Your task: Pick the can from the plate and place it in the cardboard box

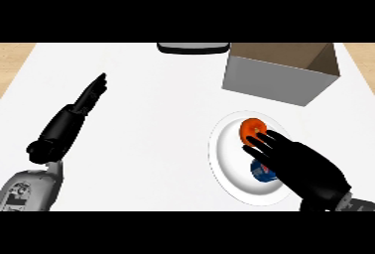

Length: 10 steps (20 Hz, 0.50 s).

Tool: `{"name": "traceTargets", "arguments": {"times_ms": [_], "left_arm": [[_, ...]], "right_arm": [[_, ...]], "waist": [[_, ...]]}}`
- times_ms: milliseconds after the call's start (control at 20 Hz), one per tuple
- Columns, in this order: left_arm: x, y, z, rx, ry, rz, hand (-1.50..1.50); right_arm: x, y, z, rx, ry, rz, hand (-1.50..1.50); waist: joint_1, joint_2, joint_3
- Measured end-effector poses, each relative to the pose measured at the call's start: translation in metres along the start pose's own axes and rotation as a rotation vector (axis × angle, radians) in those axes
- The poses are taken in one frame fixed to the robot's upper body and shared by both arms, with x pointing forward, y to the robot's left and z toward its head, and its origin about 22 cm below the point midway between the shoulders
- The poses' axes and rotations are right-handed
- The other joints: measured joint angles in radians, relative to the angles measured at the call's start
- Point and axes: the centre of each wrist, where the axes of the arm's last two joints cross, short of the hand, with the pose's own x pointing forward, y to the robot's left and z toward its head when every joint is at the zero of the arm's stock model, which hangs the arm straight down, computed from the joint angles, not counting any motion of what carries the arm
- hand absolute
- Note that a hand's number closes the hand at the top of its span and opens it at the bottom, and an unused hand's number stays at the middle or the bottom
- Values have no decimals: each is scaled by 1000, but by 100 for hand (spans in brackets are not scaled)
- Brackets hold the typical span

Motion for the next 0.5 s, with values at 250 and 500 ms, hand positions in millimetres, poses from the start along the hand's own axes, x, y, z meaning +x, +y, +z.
{"name": "traceTargets", "arguments": {"times_ms": [250, 500], "left_arm": [[-2, 3, 4, 3, -7, 2, 0], [-3, 10, 1, 2, -10, -5, 0]], "right_arm": [[-2, 8, -10, 0, 35, 21, -150], [-9, 25, -23, 9, 54, 19, -150]], "waist": [[1, 0, 0], [1, 0, 0]]}}
